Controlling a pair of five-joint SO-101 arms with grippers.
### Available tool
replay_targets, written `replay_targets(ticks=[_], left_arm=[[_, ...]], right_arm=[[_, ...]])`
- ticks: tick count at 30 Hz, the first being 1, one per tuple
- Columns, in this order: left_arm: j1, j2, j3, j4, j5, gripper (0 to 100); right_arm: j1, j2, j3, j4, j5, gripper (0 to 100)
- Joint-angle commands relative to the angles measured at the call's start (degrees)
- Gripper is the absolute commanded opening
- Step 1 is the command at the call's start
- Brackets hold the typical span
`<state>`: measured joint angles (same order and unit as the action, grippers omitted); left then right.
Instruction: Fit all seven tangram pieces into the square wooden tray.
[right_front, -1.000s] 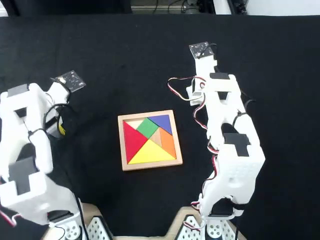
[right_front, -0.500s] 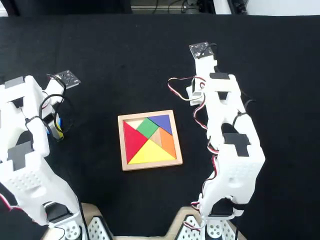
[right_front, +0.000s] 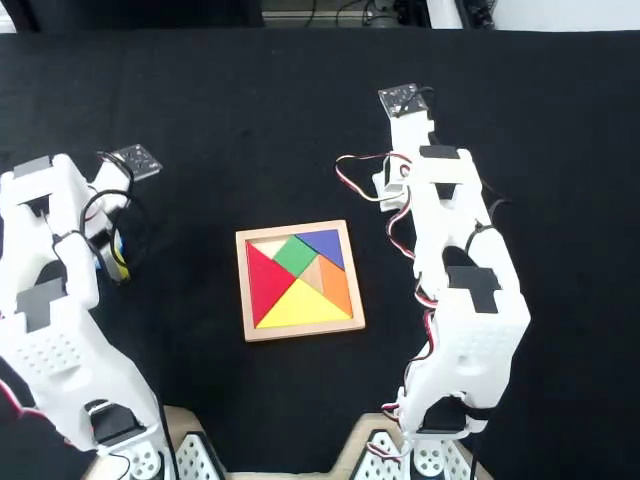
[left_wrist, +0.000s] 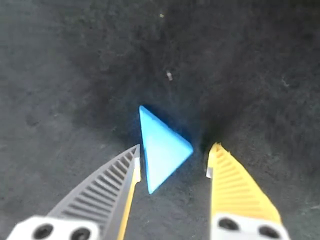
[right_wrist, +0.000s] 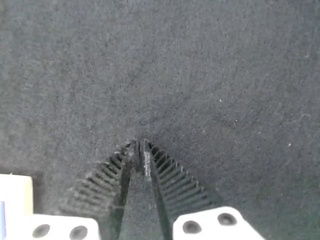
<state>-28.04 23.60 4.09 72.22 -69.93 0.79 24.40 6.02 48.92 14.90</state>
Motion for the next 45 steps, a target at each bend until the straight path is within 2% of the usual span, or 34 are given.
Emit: replay_targets(ticks=[1, 15, 19, 35, 41, 45], left_arm=[[0.66, 2.46, -3.65, -0.79, 0.26, 22], [1.98, 4.31, -5.93, -0.79, 0.62, 22], [2.07, 4.4, -6.02, -0.97, 3.08, 22], [1.71, 4.75, -6.73, -1.32, 4.84, 22], [1.98, 4.75, -6.64, -1.32, 4.48, 4], [1.89, 4.75, -6.55, -0.88, 2.46, 5]], right_arm=[[-0.97, -0.75, -3.74, 0.26, 0.44, 1.1], [-0.97, -0.75, -3.82, 0.26, 0.44, 1.1], [-0.97, -0.75, -3.82, 0.26, 0.44, 1.1], [-0.97, -0.75, -3.82, 0.26, 0.44, 1.1], [-0.97, -0.75, -3.82, 0.26, 0.44, 1.1], [-0.97, -0.75, -3.82, 0.26, 0.44, 1.1]])
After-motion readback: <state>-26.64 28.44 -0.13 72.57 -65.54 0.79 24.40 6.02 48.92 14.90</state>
